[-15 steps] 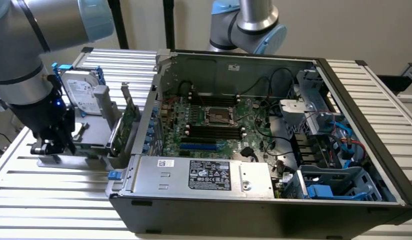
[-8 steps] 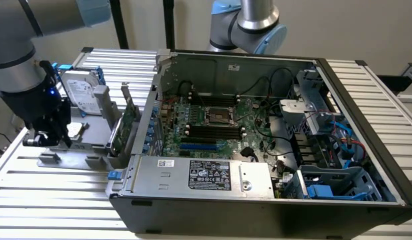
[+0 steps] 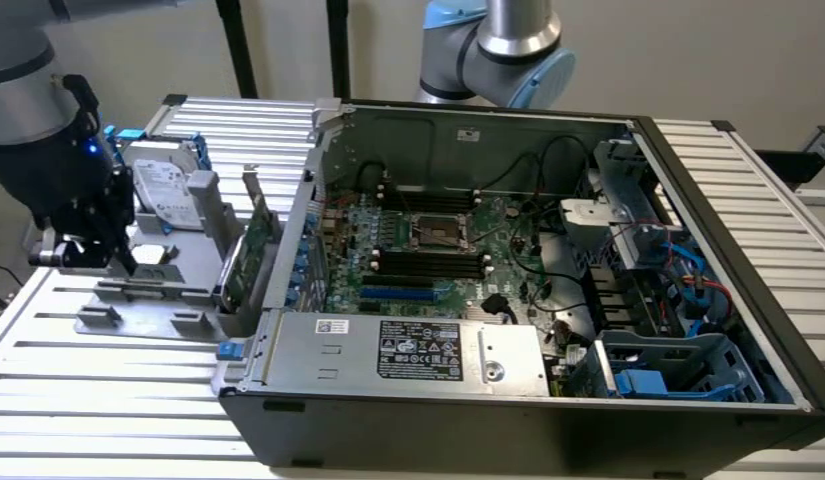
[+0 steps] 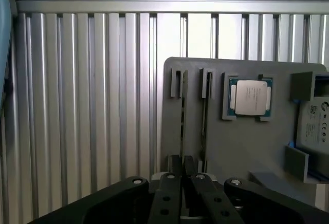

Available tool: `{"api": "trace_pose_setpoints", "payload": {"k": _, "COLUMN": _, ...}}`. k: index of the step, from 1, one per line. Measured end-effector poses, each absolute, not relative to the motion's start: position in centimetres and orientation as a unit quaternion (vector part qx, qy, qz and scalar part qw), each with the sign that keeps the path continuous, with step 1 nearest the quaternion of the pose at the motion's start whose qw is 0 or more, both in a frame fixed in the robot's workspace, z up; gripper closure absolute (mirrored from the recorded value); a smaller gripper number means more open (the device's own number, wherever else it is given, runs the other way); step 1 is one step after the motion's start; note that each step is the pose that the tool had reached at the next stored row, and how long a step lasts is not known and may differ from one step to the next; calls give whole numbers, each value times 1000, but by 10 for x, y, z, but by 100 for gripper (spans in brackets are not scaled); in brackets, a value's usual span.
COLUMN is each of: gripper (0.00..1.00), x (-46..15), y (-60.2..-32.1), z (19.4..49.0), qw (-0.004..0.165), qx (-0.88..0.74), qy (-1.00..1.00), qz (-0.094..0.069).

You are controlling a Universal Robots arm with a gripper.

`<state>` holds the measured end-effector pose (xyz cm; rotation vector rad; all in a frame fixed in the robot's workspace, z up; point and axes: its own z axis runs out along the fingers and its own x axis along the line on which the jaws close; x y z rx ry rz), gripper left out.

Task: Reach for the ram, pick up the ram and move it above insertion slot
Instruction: 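Pick up the ram and move it above insertion slot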

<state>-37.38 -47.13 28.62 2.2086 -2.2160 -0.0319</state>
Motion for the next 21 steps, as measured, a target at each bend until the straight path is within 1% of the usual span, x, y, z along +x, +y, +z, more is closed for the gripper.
{"api": "trace_pose_setpoints", "payload": {"k": 13, "gripper": 86, "x": -342, "y": -471, "z": 344, "qw": 6, "qx": 712, "qy": -702, "qz": -12}}
{"api": "trace_pose_setpoints", "payload": {"k": 21, "gripper": 86, "x": -307, "y": -471, "z": 365, "qw": 1, "qx": 712, "qy": -702, "qz": -19}}
